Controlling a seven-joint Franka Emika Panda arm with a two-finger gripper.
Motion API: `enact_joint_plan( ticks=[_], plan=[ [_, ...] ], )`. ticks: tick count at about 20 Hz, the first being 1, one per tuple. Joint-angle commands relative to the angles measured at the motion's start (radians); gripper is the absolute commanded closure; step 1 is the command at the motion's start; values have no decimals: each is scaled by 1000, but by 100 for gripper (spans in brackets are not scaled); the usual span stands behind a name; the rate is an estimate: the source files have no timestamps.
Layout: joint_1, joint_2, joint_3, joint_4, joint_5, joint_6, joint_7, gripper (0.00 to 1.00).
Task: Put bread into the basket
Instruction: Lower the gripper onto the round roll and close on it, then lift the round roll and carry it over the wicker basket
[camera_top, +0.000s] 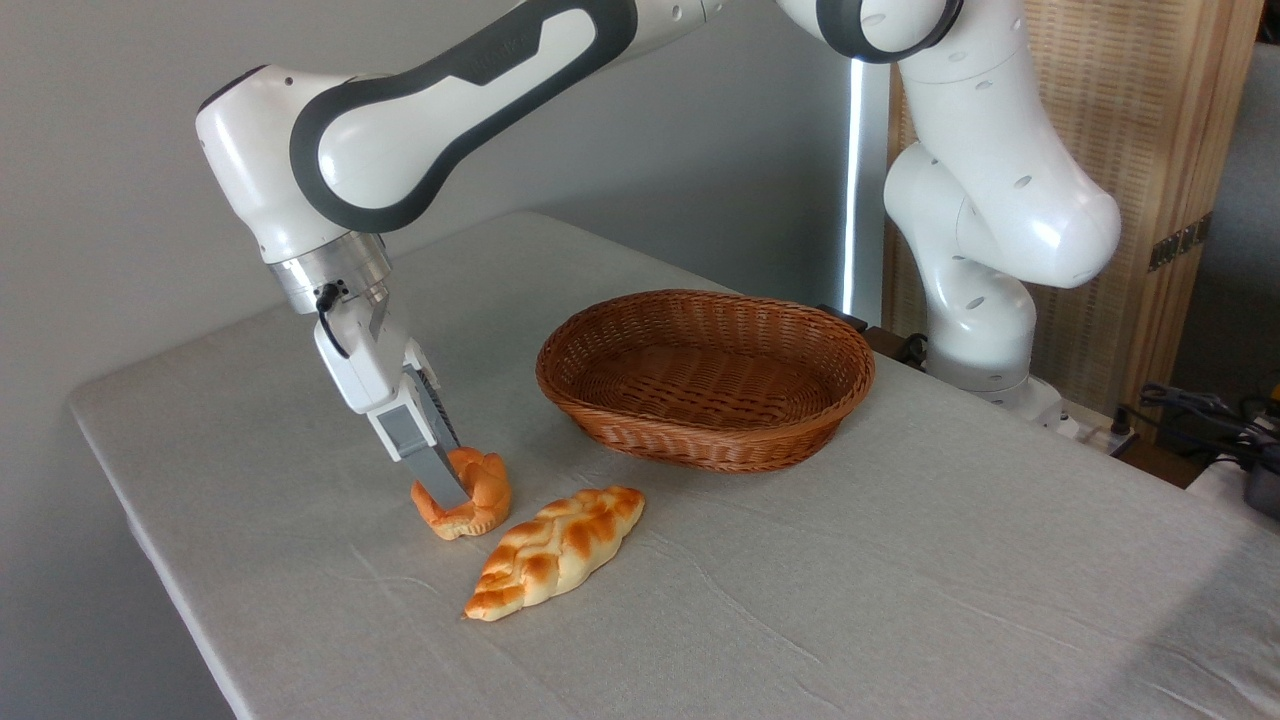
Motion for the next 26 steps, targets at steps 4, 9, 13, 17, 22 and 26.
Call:
enact_joint_plan(
  ticks=[4,9,13,17,22,26],
  plan=[
    [-9,-7,5,7,18,-25,-9,65],
    [-9,-7,4,7,18,-25,-9,77],
    [-8,-7,4,7,18,-25,-11,94],
    [-8,-7,4,13,16,-25,-14,95],
    [-8,-35,4,17,15,-86,-46,97],
    [-8,-65,8,17,15,-108,-85,100]
  ],
)
